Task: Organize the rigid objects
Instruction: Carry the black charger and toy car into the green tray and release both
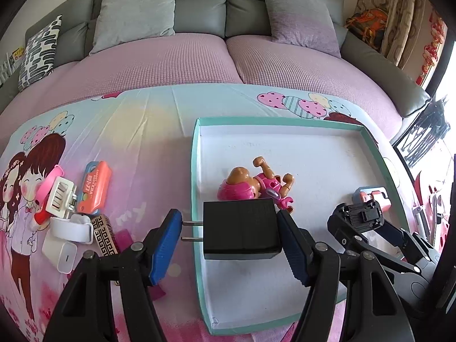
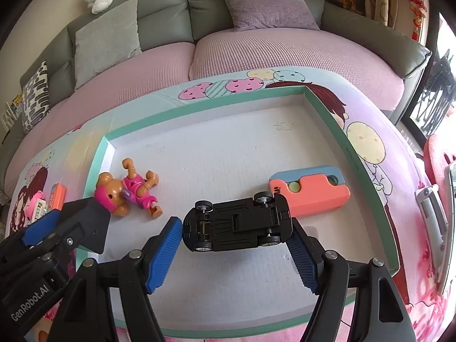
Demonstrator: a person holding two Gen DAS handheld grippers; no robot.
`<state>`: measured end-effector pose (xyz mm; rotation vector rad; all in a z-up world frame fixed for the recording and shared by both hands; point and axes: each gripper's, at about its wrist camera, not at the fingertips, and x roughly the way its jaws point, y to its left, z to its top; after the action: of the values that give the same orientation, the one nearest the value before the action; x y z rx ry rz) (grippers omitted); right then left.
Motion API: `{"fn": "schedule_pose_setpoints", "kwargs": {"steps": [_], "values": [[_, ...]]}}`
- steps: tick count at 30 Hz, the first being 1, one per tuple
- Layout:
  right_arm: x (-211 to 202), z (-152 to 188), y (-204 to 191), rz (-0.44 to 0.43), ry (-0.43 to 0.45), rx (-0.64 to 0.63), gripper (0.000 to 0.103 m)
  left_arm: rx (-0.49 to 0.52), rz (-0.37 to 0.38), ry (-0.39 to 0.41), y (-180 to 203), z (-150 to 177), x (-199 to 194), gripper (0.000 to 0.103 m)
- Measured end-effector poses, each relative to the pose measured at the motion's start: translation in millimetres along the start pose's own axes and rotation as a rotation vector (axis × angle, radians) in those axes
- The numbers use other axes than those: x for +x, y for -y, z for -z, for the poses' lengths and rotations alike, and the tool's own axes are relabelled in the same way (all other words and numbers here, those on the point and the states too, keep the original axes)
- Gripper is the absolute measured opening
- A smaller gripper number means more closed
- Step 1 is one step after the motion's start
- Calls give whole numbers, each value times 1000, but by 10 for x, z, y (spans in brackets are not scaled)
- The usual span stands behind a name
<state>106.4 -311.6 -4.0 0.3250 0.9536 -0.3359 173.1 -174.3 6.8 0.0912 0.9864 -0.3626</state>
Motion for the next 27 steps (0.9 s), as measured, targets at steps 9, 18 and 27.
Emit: {"fn": "schedule_pose_setpoints", "kwargs": {"steps": [9,18,27], "values": [[12,-12,19,18,-4,-1,77,-12,-4,-15,-13,3,47,70],[32,-6,-12,16,-9,-15,79,-31,2,-1,-78,-18,-39,70],[-11,-17,-14,13,16,-15,95,-82,-35,51,-256,-57,-201,77]]}}
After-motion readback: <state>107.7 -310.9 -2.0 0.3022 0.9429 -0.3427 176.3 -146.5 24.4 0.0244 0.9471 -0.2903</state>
